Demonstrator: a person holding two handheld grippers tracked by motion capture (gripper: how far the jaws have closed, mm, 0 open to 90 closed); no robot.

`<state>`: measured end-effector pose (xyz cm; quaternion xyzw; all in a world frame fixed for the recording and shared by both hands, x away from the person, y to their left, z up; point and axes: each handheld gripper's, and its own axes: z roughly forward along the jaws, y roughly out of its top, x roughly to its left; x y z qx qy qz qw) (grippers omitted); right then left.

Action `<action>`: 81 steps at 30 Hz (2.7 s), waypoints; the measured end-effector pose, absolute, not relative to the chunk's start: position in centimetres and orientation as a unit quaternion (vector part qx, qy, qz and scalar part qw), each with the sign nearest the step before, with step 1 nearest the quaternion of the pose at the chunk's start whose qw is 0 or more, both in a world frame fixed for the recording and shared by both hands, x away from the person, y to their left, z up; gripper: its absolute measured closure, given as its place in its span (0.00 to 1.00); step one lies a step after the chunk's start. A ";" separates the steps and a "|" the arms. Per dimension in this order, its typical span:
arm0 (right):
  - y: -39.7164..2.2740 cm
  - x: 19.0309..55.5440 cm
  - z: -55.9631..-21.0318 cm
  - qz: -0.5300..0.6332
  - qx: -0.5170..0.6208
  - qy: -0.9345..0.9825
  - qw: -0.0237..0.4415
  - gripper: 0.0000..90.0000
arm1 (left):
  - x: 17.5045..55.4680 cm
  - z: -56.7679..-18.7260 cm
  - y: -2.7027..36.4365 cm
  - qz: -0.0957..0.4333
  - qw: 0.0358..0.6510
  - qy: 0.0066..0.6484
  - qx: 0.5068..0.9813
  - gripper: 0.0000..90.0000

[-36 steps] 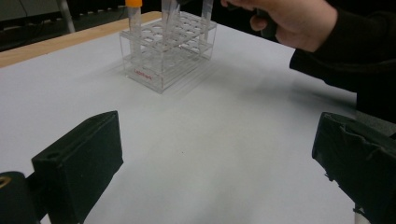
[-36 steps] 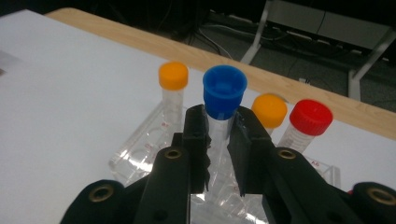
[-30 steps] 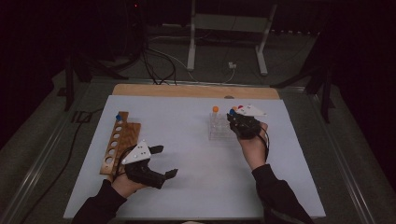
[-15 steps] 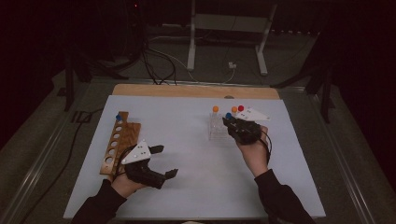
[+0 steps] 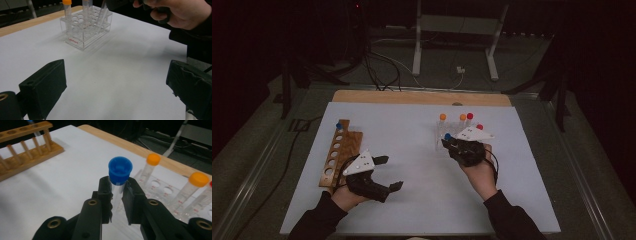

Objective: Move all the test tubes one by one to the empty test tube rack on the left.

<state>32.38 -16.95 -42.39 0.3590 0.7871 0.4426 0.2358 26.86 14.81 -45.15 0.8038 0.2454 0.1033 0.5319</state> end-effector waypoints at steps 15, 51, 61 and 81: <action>-15.9 30.1 -43.8 0.429 0.328 0.816 0.206 0.85 | 27.0 -44.3 13.9 0.097 0.536 0.229 0.807 0.04; -13.9 27.7 -43.9 0.440 0.271 0.840 0.164 0.85 | 29.5 -41.8 8.2 0.077 0.544 0.177 0.817 0.45; -13.9 27.7 -43.8 0.441 0.272 0.839 0.164 0.85 | 30.1 -41.9 6.6 0.079 0.532 0.169 0.826 0.67; -14.2 27.9 -43.7 0.446 0.276 0.836 0.162 0.85 | 30.5 -41.8 6.2 0.096 0.516 0.164 0.835 0.86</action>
